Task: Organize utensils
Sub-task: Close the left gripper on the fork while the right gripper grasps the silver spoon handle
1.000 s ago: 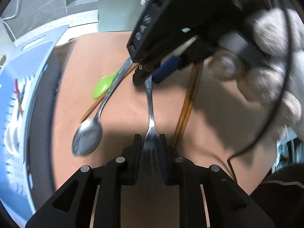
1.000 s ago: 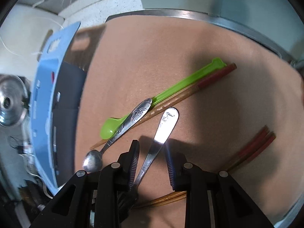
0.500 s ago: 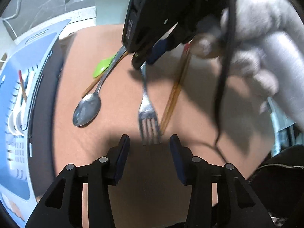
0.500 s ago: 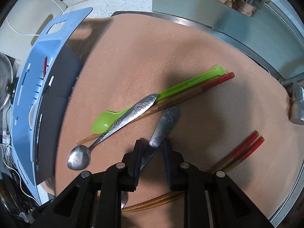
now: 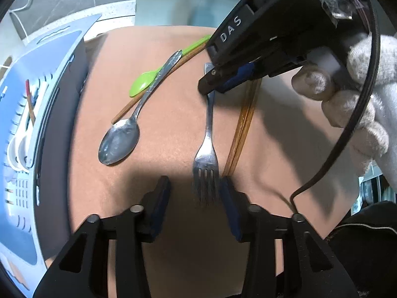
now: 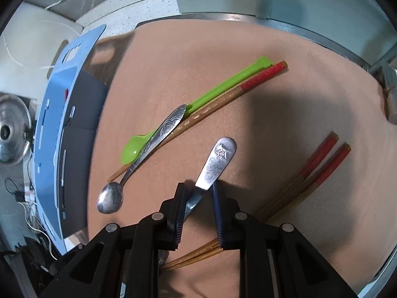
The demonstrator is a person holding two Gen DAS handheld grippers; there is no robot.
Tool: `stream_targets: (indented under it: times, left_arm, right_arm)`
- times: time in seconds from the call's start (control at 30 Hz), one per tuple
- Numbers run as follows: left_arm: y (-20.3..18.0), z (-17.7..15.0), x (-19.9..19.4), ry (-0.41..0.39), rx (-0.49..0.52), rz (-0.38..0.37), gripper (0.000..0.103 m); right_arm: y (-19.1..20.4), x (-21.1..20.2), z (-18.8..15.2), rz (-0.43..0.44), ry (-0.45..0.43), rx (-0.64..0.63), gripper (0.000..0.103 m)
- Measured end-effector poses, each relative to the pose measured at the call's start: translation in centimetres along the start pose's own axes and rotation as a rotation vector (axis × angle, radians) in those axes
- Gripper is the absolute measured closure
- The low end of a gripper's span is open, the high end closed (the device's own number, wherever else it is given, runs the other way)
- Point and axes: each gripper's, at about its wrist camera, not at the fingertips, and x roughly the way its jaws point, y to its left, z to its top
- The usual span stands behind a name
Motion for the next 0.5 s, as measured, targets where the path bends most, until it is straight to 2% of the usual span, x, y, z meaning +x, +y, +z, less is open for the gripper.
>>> stream_targets:
  times: [0.1, 0.37, 0.5]
  left_arm:
    - [-0.1, -0.2, 0.0, 0.001, 0.013, 0.001, 0.082]
    - [-0.3, -1.5, -0.4, -0.019, -0.011, 0.005, 0.082]
    - [-1.7, -1.5, -1.3, -0.024, 0.004, 0.024, 0.082]
  right_arm:
    - [-0.4, -0.2, 0.2, 0.02, -0.014, 0.035, 0.086]
    - [-1.7, -0.6, -1.2, 0.113, -0.045, 0.106, 0.091]
    - [-1.7, -0.7, -1.3, 0.138, -0.05, 0.119, 0.093]
